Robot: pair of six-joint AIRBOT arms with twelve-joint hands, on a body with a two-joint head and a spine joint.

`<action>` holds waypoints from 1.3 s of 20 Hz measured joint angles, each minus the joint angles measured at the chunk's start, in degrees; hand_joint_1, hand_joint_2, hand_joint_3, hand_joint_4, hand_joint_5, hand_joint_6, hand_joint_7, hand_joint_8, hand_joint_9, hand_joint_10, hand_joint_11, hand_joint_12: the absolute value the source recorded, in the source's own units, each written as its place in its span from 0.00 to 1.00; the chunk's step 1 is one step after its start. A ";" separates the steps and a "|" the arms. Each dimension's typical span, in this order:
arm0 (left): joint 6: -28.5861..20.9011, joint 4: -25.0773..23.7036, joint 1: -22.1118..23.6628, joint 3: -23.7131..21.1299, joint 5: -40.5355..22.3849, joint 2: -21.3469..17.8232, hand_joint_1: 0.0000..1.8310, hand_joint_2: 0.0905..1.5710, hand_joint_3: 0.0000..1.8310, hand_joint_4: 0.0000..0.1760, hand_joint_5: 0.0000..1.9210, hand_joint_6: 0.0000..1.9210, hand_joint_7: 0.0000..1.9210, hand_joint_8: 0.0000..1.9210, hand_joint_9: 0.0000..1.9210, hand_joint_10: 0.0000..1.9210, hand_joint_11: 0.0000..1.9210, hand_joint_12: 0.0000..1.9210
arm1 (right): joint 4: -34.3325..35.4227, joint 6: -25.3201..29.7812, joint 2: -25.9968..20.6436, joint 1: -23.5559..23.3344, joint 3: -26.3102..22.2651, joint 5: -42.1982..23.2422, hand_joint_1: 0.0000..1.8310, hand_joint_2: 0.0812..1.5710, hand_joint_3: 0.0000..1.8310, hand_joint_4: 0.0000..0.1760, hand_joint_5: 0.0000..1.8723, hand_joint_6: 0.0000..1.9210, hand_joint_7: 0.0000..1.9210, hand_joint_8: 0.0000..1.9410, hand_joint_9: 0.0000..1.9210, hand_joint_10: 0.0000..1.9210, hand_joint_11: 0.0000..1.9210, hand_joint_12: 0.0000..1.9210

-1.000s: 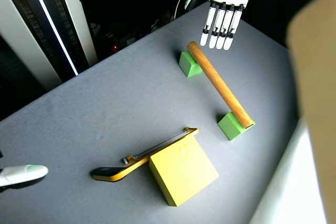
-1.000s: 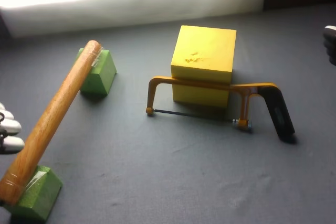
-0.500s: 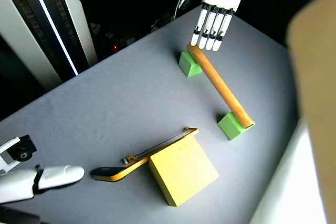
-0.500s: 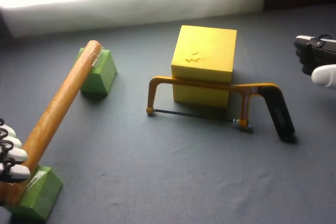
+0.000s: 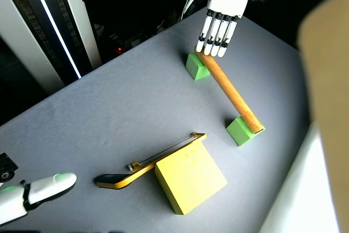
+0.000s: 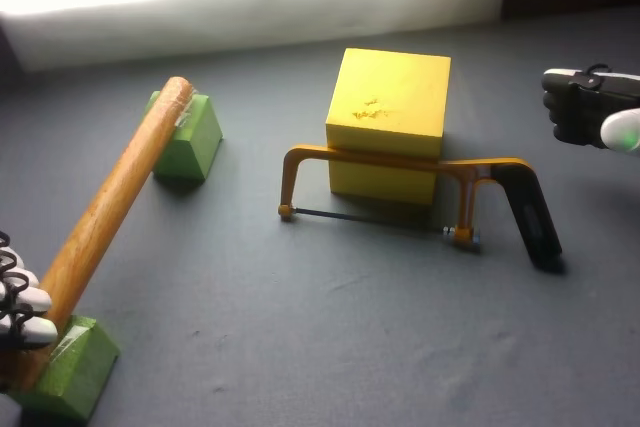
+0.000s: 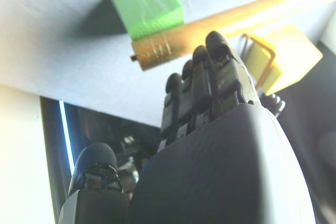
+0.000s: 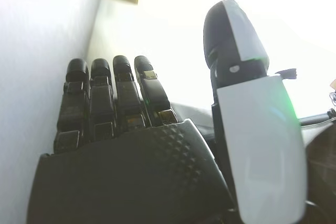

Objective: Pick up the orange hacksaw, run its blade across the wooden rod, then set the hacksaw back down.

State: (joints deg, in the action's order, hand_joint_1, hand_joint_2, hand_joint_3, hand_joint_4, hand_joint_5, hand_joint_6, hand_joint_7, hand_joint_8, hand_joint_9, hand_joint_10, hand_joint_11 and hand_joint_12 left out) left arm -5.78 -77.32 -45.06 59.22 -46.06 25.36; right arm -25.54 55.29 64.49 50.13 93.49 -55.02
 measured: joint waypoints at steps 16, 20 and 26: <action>0.02 0.35 -1.55 0.17 -0.04 0.11 0.00 0.74 0.00 0.00 0.08 0.00 0.06 0.00 0.06 0.00 0.00 0.27 | -0.48 0.37 4.96 0.52 1.49 -0.57 0.35 0.70 0.00 0.00 0.00 0.00 0.00 0.00 0.01 0.00 0.00 0.06; 0.02 0.35 -1.55 0.17 -0.02 0.11 0.00 0.74 0.00 0.00 0.06 0.00 0.04 0.00 0.05 0.00 0.00 0.22 | -0.26 0.59 5.31 0.94 1.64 -0.37 0.34 0.71 0.00 0.00 0.00 0.00 0.00 0.00 0.01 0.00 0.00 0.06; 0.04 0.48 -1.66 -0.02 0.00 0.09 0.00 0.74 0.00 0.00 0.09 0.01 0.06 0.00 0.06 0.00 0.00 0.23 | -0.42 -0.07 6.73 1.57 1.66 0.11 0.34 0.71 0.00 0.00 0.00 0.00 0.01 0.00 0.01 0.00 0.00 0.07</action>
State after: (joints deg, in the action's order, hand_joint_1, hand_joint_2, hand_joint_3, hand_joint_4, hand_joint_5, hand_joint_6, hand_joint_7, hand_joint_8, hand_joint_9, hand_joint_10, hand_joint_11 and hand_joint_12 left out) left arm -5.74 -76.84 -46.72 59.20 -46.06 25.45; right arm -25.96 55.22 71.22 51.70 95.15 -54.92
